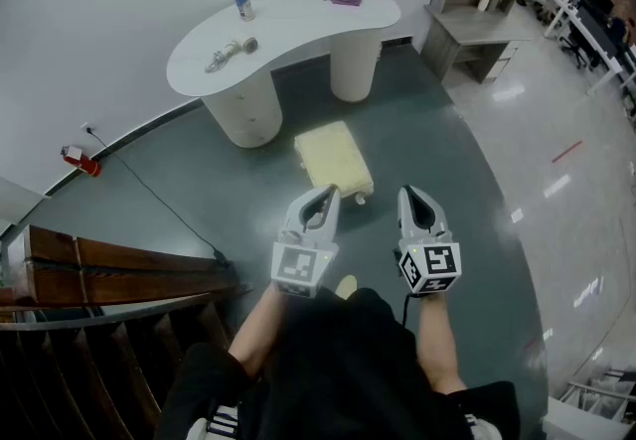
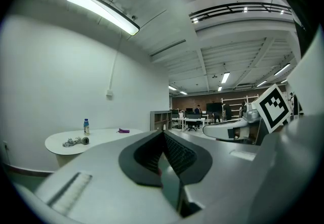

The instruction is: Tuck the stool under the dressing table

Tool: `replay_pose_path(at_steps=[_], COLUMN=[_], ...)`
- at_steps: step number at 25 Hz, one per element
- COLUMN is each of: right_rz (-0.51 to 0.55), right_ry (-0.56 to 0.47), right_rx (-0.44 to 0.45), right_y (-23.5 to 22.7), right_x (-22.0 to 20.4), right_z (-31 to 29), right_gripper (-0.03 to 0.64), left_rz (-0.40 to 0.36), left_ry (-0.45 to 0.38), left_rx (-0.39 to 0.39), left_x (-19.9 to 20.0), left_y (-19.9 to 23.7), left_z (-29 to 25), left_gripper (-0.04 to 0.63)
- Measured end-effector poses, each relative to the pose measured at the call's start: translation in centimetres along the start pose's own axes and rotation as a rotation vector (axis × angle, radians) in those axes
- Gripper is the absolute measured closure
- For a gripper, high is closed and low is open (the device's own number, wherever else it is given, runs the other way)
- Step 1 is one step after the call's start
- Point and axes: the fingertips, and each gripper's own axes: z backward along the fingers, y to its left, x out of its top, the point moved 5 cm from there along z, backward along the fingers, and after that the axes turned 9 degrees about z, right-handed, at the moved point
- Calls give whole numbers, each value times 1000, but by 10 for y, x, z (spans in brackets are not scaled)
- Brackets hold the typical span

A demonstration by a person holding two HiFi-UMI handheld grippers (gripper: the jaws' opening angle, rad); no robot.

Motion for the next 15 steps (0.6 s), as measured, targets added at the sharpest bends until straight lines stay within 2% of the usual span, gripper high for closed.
replay_pose_path(at_steps=[11,15], right_rz=[12,0], right_ry=[23,38], right_rx=[33,67], right_y=[-10,-5], right_x=[-12,-14], right_z=[0,-19], right_gripper=[617,617], left_rz=[3,14], left_ry=[13,33], left_rx=[44,72], left_x=[-7,-9], left_y=[-7,7], left_z=[0,-5], left_gripper=[589,589])
